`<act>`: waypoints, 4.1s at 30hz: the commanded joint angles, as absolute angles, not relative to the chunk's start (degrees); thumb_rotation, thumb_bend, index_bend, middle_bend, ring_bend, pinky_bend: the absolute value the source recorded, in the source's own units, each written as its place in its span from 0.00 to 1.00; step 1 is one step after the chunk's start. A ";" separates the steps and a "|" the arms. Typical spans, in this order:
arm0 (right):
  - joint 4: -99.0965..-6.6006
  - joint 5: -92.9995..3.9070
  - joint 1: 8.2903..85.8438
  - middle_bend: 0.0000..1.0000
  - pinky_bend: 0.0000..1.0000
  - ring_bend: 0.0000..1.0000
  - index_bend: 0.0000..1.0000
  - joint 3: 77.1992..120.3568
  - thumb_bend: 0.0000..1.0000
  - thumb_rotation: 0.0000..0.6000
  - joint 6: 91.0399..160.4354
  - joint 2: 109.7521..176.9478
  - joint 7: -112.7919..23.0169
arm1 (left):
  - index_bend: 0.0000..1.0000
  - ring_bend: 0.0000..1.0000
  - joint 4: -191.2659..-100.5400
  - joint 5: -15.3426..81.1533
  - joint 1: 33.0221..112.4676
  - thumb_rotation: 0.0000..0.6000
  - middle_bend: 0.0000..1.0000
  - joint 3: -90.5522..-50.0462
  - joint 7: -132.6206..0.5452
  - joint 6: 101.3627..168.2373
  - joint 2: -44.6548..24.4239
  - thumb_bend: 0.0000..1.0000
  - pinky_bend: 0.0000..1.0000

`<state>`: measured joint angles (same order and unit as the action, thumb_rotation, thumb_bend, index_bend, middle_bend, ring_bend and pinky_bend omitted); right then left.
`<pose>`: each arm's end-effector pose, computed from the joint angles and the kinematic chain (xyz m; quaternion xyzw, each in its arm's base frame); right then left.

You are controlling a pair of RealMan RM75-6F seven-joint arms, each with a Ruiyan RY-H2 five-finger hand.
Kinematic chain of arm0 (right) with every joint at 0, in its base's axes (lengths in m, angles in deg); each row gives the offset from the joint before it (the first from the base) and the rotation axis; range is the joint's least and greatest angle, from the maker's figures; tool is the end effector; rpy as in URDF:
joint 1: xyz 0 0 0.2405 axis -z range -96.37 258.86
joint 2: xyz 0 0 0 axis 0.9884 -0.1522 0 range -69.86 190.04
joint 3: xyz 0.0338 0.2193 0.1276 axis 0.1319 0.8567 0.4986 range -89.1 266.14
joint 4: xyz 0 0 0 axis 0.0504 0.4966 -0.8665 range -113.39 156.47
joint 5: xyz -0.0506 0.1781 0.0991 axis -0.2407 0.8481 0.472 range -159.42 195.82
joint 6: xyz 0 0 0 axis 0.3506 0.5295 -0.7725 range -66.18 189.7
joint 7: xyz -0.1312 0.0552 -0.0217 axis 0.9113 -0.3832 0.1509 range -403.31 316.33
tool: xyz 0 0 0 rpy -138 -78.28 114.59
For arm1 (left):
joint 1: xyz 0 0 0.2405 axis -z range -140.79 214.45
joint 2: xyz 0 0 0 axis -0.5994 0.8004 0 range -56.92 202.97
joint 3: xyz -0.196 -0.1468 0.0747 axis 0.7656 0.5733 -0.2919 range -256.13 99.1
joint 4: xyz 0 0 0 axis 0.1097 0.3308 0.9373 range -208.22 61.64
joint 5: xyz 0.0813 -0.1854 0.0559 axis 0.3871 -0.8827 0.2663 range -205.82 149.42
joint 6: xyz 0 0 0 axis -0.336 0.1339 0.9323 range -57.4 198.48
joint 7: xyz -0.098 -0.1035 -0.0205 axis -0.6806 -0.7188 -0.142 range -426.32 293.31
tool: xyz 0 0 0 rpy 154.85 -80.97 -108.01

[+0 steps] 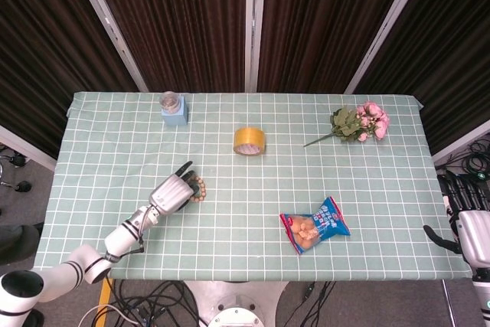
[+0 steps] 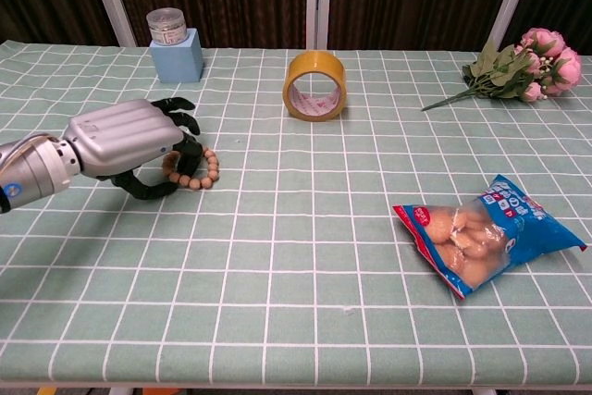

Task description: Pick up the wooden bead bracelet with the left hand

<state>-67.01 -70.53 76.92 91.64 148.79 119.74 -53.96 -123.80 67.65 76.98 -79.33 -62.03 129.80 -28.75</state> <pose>-0.3213 -0.1801 0.1937 0.5904 -0.3797 0.4186 0.5762 -0.2063 0.3309 -0.0704 -0.8491 -0.1774 -0.3292 0.3730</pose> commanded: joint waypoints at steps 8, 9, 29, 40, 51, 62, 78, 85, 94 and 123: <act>-66.88 -70.51 77.16 0.00 0.00 0.00 0.00 91.73 0.10 1.00 149.06 119.71 -54.58 | 0.61 0.29 -122.20 65.12 75.27 1.00 0.57 -78.65 -80.45 133.89 -30.85 0.45 0.13; -66.88 -70.54 77.20 0.00 0.00 0.00 0.00 91.75 0.10 1.00 149.15 119.69 -54.66 | 0.61 0.30 -122.85 64.29 75.03 1.00 0.58 -78.23 -84.54 133.89 -30.62 0.46 0.14; -67.29 -71.66 77.86 0.00 0.00 0.00 0.00 91.98 0.10 1.00 151.10 119.41 -55.49 | 0.60 0.31 -160.53 49.35 73.47 1.00 0.59 -68.74 -159.94 108.53 -8.77 0.47 0.18; -67.08 -71.65 78.13 0.00 0.00 0.00 0.00 92.02 0.10 1.00 151.42 119.40 -56.03 | 0.48 0.31 -161.41 60.12 74.80 1.00 0.51 -69.39 -182.57 107.49 -5.94 0.47 0.17; -66.97 -72.33 78.17 0.00 0.00 0.00 0.00 92.25 0.10 1.00 152.19 118.98 -56.55 | 0.48 0.21 -156.91 56.68 73.47 0.66 0.53 -70.68 -164.83 114.44 -9.26 0.39 0.06; -67.30 -72.85 78.12 0.00 0.00 0.00 0.00 92.19 0.10 1.00 152.41 118.88 -56.38 | 0.49 0.17 -159.16 49.27 72.31 0.85 0.56 -69.08 -157.68 114.46 -10.05 0.37 0.04; -67.99 -73.15 78.11 0.00 0.00 0.00 0.00 92.16 0.10 1.00 152.55 118.72 -55.52 | 0.58 0.20 -161.70 41.47 70.97 1.00 0.63 -64.93 -156.18 108.71 -8.57 0.44 0.04; -68.21 -73.25 78.05 0.00 0.00 0.00 0.00 92.16 0.10 1.00 152.52 118.66 -55.15 | 0.59 0.20 -162.04 42.01 69.86 0.96 0.64 -64.34 -151.59 110.01 -9.28 0.47 0.04; -68.35 -73.45 78.27 0.00 0.00 0.00 0.00 92.06 0.10 1.00 152.93 118.61 -54.93 | 0.62 0.22 -163.47 43.46 68.92 0.84 0.66 -63.91 -146.77 111.75 -9.43 0.48 0.04; -67.76 -74.35 78.86 0.01 0.00 0.00 0.00 91.84 0.09 1.00 154.28 118.34 -55.33 | 0.66 0.27 -164.54 51.79 66.43 0.02 0.69 -66.51 -132.27 123.16 -11.27 0.42 0.04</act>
<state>-67.75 -74.36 78.86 91.83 154.27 118.34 -55.34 -164.91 51.01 66.60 -66.10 -133.36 122.32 -10.76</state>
